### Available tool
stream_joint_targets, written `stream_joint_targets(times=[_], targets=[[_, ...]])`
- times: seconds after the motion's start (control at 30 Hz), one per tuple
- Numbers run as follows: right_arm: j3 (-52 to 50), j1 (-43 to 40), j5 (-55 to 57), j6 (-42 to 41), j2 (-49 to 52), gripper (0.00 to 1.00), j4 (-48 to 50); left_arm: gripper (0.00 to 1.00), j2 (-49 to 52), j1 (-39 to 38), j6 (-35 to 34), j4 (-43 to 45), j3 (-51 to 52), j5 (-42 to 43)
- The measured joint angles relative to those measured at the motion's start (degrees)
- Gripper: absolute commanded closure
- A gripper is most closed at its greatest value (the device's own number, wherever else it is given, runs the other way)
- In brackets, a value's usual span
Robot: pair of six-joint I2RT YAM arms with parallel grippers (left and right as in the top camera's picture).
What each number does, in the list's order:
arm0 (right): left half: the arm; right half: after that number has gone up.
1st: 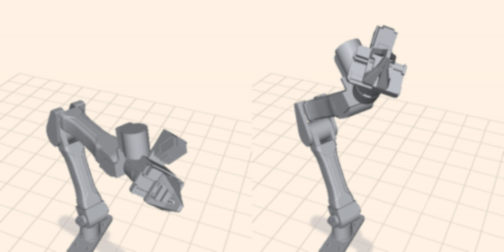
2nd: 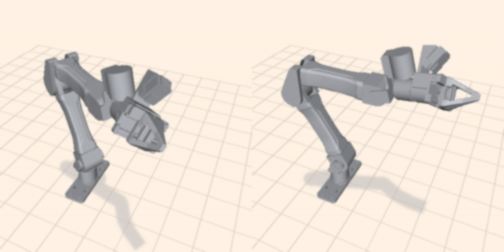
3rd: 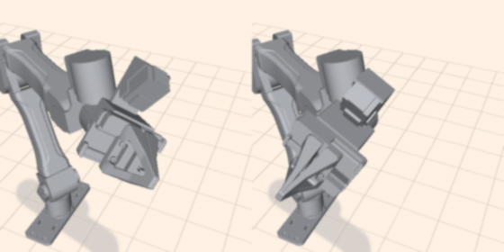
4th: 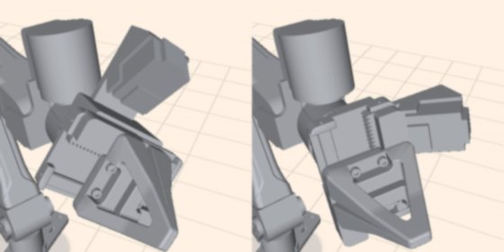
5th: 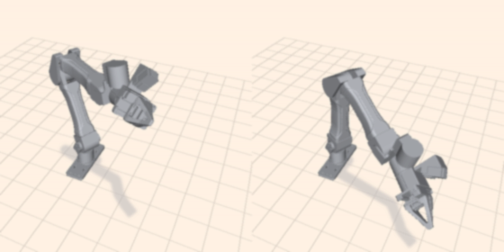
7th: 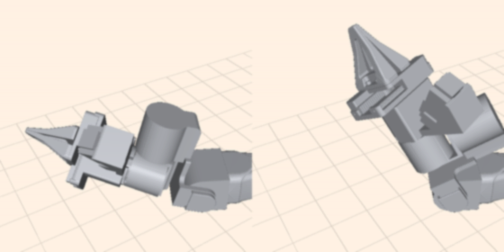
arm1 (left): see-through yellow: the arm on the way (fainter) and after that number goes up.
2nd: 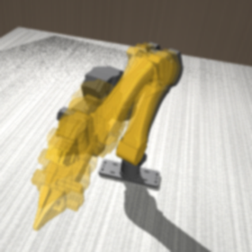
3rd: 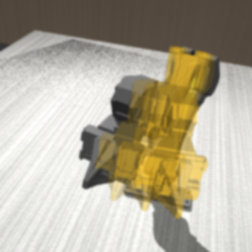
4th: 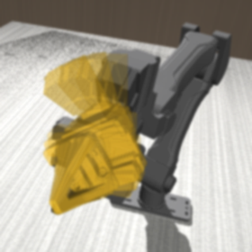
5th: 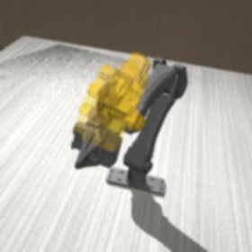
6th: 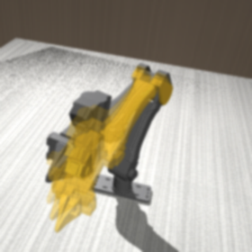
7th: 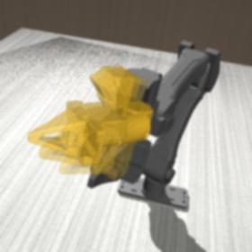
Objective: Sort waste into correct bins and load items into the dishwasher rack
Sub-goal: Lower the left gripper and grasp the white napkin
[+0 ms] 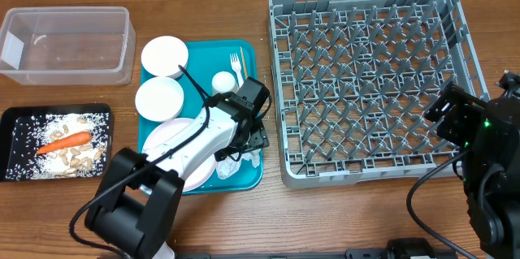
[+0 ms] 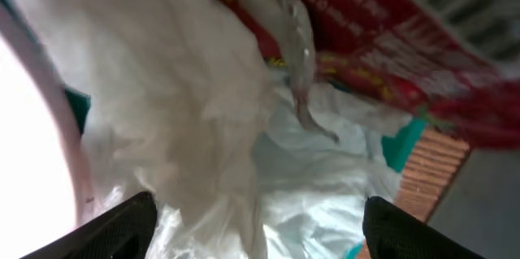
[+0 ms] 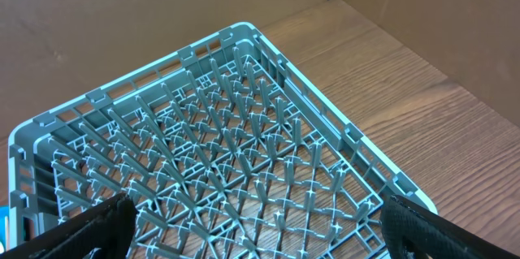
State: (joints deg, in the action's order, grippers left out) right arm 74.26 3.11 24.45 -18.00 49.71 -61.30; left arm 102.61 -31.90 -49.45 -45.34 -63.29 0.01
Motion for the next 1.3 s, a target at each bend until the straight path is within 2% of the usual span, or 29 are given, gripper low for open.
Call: stream_joint_targets(times=[0.13, 0.33, 0.6, 0.63, 0.7, 0.87, 1.3], targets=[[0.0, 0.0, 0.0, 0.0, 0.0, 0.00, 0.0, 0.18, 1.4, 0.4, 0.0, 0.2, 0.0, 0.4], [0.0, 0.0, 0.0, 0.0, 0.0, 0.00, 0.0, 0.37, 1.4, 0.9, -0.2, 0.0, 0.0, 0.8], [0.0, 0.0, 0.0, 0.0, 0.0, 0.00, 0.0, 0.71, 1.4, 0.9, -0.3, -0.5, 0.0, 1.0], [0.0, 0.0, 0.0, 0.0, 0.0, 0.00, 0.0, 0.76, 1.4, 0.9, -0.2, -0.8, 0.0, 1.1], [0.0, 0.0, 0.0, 0.0, 0.0, 0.00, 0.0, 0.95, 1.4, 0.9, 0.1, -1.7, -0.1, 1.1], [0.0, 0.0, 0.0, 0.0, 0.0, 0.00, 0.0, 0.96, 1.6, 0.9, 0.1, -6.6, -2.5, 1.8], [0.0, 0.0, 0.0, 0.0, 0.0, 0.00, 0.0, 0.96, 1.6, 0.9, 1.0, -26.1, -21.7, 2.4]])
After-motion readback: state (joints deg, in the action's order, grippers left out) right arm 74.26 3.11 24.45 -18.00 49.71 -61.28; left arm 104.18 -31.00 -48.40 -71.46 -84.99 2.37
